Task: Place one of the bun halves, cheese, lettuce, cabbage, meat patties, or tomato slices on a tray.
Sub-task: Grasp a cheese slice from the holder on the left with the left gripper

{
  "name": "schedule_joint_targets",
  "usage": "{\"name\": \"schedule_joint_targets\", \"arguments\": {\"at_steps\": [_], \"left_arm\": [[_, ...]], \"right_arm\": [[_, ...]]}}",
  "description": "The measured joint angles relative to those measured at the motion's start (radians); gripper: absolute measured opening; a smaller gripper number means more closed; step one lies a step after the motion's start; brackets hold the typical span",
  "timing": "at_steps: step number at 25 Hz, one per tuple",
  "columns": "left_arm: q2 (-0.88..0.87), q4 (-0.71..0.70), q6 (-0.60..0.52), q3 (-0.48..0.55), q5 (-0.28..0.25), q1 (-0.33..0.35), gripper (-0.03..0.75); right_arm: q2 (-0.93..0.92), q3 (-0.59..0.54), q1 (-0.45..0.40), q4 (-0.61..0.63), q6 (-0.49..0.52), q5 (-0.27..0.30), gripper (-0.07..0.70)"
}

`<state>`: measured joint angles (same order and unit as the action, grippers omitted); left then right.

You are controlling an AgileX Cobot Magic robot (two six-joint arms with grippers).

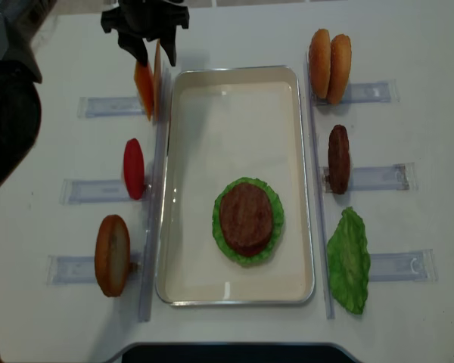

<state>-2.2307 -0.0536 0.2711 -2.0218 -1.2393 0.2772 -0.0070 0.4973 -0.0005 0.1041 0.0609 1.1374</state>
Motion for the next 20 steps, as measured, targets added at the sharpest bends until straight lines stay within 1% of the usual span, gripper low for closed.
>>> {"name": "schedule_joint_targets", "arguments": {"at_steps": [12, 15, 20], "left_arm": [[-0.037, -0.001, -0.011, 0.001, 0.003, 0.0, 0.443], [-0.038, -0.001, -0.014, 0.001, 0.003, 0.0, 0.397], [-0.038, -0.003, -0.019, 0.001, 0.003, 0.0, 0.272]], "right_arm": [[0.0, 0.0, 0.0, 0.0, 0.0, 0.0, 0.408], [0.0, 0.0, 0.0, 0.0, 0.0, 0.0, 0.408], [0.0, 0.0, 0.0, 0.0, 0.0, 0.0, 0.408]]}}
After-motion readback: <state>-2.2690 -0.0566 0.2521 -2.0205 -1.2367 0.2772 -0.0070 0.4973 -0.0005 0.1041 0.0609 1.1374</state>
